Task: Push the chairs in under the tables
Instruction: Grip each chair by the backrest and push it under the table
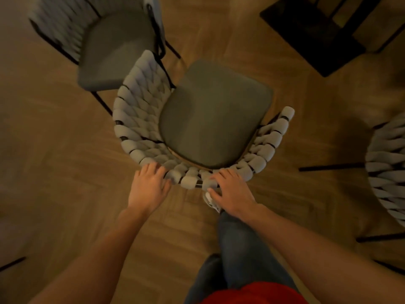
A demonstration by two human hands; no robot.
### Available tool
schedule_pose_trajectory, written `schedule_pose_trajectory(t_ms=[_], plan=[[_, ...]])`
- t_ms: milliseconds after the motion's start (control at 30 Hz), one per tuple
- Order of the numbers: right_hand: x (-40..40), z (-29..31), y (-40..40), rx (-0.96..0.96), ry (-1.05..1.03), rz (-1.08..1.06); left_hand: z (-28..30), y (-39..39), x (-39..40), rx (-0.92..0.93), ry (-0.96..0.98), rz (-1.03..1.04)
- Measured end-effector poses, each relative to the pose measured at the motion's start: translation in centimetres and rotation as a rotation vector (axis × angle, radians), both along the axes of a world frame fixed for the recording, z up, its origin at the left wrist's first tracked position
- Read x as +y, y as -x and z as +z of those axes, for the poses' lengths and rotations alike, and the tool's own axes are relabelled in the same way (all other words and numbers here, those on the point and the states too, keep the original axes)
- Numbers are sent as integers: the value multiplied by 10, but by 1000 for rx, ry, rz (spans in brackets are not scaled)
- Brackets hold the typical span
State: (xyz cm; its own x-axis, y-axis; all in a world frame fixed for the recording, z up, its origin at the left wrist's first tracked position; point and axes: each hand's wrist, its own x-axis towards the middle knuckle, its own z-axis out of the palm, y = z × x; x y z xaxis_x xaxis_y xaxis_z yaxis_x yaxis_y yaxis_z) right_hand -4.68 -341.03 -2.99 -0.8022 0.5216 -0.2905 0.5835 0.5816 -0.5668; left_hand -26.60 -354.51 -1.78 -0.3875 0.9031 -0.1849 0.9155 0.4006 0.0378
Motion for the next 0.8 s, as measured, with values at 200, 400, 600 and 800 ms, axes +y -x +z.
schedule_pose_trajectory(t_ms=[200,400,600,800], plan=[[7,-24,57,-51,5,60,-10,61,18,12,117,-180],[10,-38,97,-78,69,49,-27,103,28,-107,294,-333],[-9,-42,115,-143,176,75,-38,126,29,-160,281,-453],[-35,-41,128,-253,147,-43,-53,138,28,-144,218,-546]])
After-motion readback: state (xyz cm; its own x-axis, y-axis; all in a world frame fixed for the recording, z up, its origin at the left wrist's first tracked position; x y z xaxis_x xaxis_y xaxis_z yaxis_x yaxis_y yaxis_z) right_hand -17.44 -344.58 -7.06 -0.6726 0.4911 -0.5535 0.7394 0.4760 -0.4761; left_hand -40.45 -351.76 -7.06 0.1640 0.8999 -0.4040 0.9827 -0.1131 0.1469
